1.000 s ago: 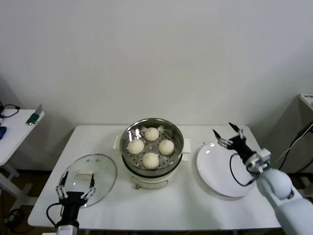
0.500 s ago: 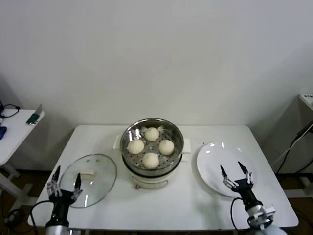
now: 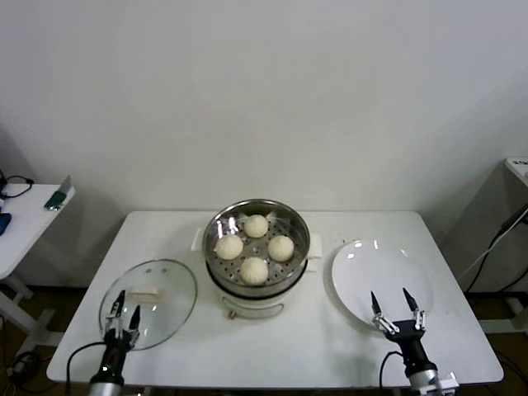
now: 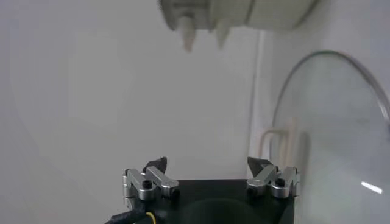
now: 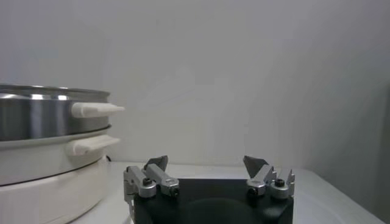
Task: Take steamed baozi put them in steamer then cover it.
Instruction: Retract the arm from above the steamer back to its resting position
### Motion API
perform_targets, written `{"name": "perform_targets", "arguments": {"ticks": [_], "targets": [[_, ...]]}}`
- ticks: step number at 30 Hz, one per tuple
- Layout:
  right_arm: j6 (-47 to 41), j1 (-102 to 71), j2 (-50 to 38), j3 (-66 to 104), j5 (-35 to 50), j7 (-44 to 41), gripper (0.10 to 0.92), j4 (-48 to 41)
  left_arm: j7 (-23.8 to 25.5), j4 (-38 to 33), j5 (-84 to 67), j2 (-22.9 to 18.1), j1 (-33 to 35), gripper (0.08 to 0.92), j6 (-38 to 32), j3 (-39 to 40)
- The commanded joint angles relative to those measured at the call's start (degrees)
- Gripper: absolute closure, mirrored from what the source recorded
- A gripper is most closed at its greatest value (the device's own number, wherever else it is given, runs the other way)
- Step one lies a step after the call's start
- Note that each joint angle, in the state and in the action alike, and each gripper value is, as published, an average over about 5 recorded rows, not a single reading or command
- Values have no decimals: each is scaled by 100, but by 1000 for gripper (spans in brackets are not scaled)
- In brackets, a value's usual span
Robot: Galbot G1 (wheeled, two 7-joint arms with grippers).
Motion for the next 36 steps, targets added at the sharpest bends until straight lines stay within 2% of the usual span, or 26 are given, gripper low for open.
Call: {"name": "perform_targets", "arguments": {"ticks": [1,15,22,25,36], "targets": [[172,-148,261,68,-152,9,203,-5,-237,970,771,142,-575,177,46,51],[218,-229,355,167,-197,21,203,49,39,1548,759,234,-1501,177,103,105],[238,-249,396,192,-196,36,203,99,48,1852,746,277,-1646,185,81,159],[244,-252,409,183,-206,38,203,83,66,1829,758,260,-1638,236,50,164],[248,-252,439,194,-216,66,203,114,164,1828,860,180,-1581,535,-31,185]]}}
